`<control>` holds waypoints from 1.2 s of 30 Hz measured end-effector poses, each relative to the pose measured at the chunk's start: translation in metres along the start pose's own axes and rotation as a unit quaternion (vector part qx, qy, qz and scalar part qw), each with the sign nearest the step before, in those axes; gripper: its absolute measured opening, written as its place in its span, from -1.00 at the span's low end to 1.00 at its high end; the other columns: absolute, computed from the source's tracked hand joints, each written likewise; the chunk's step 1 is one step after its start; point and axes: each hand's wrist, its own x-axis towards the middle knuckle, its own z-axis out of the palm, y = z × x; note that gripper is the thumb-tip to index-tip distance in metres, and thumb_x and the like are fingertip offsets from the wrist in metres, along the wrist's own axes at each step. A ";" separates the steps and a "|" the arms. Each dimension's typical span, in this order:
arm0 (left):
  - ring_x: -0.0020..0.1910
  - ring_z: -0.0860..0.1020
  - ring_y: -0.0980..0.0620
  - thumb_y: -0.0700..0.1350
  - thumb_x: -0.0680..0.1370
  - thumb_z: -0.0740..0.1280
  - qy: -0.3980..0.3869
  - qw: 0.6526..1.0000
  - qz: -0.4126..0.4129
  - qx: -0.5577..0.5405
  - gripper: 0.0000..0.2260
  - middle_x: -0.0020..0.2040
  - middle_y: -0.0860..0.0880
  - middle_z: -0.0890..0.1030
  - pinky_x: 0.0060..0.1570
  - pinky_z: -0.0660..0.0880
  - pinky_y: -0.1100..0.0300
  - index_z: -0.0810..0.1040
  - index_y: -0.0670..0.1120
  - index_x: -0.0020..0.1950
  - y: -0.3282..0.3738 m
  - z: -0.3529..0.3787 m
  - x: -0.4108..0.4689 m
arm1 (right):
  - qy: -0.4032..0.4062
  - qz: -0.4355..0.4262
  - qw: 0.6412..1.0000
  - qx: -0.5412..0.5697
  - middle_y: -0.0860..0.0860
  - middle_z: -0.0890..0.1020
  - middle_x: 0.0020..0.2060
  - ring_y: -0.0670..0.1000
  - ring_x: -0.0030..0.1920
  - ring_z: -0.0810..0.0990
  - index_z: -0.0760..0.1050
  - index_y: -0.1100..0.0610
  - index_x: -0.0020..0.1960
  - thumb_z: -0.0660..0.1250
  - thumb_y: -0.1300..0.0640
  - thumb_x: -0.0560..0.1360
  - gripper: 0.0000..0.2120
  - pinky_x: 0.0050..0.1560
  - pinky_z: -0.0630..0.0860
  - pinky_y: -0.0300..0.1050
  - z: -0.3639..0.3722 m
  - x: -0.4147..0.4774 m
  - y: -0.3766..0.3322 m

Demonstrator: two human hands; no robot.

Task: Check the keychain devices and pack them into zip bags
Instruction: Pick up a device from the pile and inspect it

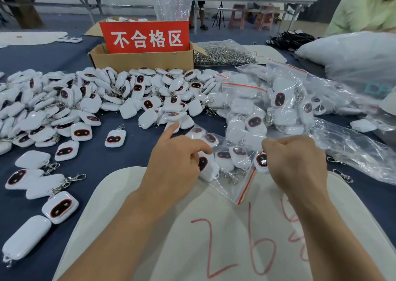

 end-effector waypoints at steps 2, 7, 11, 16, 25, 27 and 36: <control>-0.23 0.53 0.08 -0.32 0.33 0.09 -0.004 1.000 -0.002 0.000 -0.52 -0.41 0.12 0.56 0.57 0.15 0.15 0.75 -0.05 -0.04 0.001 0.001 0.000 | -0.006 0.004 1.000 0.001 -0.03 0.31 -0.70 0.13 -0.43 0.38 0.45 -0.07 -0.56 0.30 0.02 0.43 -0.62 -0.35 0.34 -0.04 0.000 -0.001 0.000; 0.30 0.44 0.21 -0.16 0.44 0.23 -0.100 0.994 0.020 -0.045 -0.45 0.16 0.20 0.56 0.25 0.27 0.49 0.58 0.19 0.39 0.016 0.004 -0.006 | -0.005 0.008 1.000 -0.005 -0.01 0.30 -0.69 0.14 -0.42 0.39 0.45 -0.04 -0.55 0.30 0.01 0.42 -0.64 -0.35 0.36 -0.04 0.001 -0.001 -0.001; 0.34 0.35 0.21 -0.03 0.53 0.14 -0.159 0.986 0.050 0.008 -0.45 0.27 0.17 0.55 0.39 0.24 0.30 0.43 0.20 0.52 0.018 0.006 -0.006 | -0.004 0.009 1.000 -0.006 -0.03 0.32 -0.65 0.14 -0.40 0.38 0.46 -0.10 -0.57 0.30 0.01 0.43 -0.62 -0.33 0.36 -0.02 0.001 -0.002 -0.002; 0.49 0.14 0.31 -0.09 0.58 0.19 -0.165 0.979 0.113 0.025 -0.45 0.47 0.13 0.47 0.50 -0.05 0.40 0.34 0.11 0.60 0.024 0.012 -0.007 | -0.005 0.008 1.000 -0.004 -0.03 0.35 -0.64 0.12 -0.40 0.42 0.49 -0.12 -0.53 0.30 0.00 0.42 -0.66 -0.33 0.37 -0.02 0.001 -0.002 -0.002; 0.02 0.50 0.07 0.31 0.47 0.42 -0.057 0.986 0.122 0.103 -0.70 -0.08 0.18 0.58 0.11 0.38 0.08 0.57 0.10 -0.07 0.036 0.033 -0.014 | -0.017 0.025 0.999 -0.021 0.07 0.42 -0.52 0.14 -0.36 0.42 0.51 -0.14 -0.52 0.31 -0.02 0.44 -0.65 -0.28 0.37 0.04 0.000 0.007 0.006; -0.09 0.49 0.03 0.31 0.42 0.42 -0.062 0.980 0.115 0.147 -0.70 -0.18 0.16 0.55 0.04 0.40 0.04 0.54 0.09 -0.19 0.036 0.038 -0.015 | -0.030 0.029 0.999 -0.025 0.04 0.35 -0.55 0.12 -0.39 0.36 0.48 -0.10 -0.55 0.32 -0.02 0.45 -0.61 -0.30 0.36 0.02 0.000 0.007 0.008; -0.28 0.29 0.10 0.00 0.47 0.42 0.067 0.997 0.007 0.028 -0.81 -0.36 0.17 0.34 -0.20 0.22 0.25 0.49 0.02 -0.30 0.037 0.037 -0.015 | -0.196 -0.009 0.965 0.172 0.01 0.34 -0.53 0.02 -0.42 0.24 0.37 0.09 -0.49 0.34 0.10 0.36 -0.71 -0.31 0.16 -0.07 0.005 0.008 0.009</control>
